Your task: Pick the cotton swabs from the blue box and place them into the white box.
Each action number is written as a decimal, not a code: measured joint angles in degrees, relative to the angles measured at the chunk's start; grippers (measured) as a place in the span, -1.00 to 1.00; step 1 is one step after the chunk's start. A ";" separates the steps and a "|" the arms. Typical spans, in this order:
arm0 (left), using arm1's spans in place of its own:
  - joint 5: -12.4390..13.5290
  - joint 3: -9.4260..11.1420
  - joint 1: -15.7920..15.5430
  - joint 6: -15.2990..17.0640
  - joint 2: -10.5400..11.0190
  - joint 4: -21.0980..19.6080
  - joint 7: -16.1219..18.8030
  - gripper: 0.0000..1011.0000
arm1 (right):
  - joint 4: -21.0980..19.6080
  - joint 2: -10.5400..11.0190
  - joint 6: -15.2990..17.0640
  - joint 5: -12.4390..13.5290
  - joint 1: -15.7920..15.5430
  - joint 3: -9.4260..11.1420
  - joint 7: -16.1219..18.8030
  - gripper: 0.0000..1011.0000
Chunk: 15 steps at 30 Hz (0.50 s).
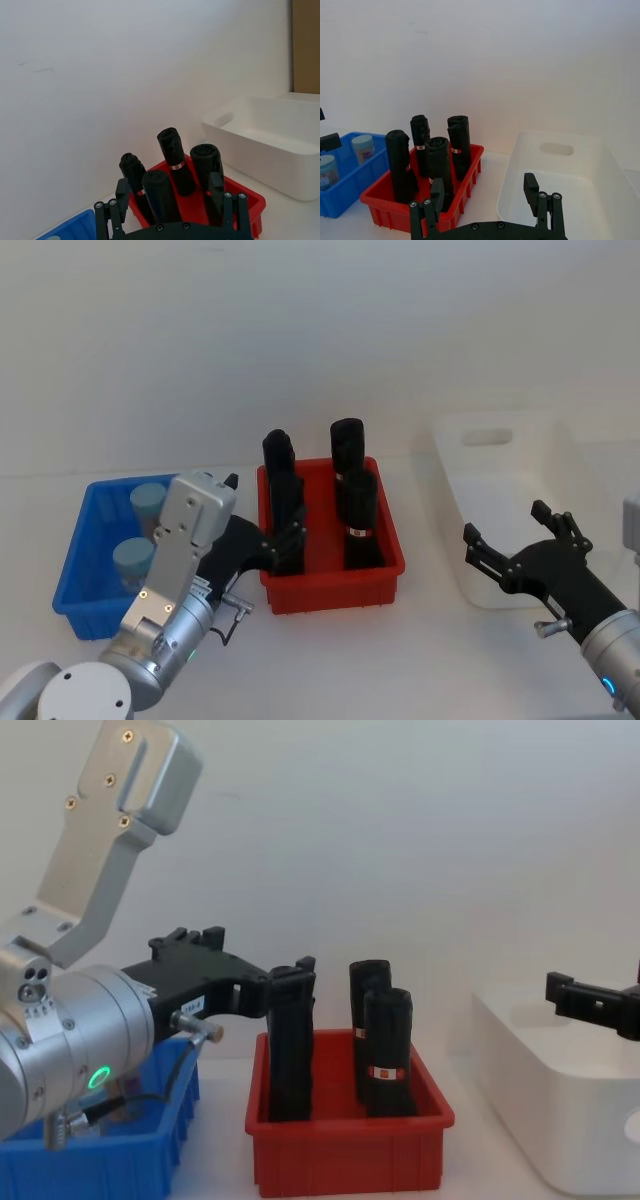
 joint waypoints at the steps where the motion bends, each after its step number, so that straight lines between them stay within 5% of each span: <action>1: -0.08 -0.11 -0.06 0.00 0.03 0.14 -0.03 0.99 | 0.00 0.00 0.00 0.00 0.00 0.00 0.00 0.98; 15: -2.64 -2.27 -1.05 1.83 0.55 2.60 0.74 0.99 | 0.00 0.00 0.00 0.00 0.00 0.00 0.01 0.98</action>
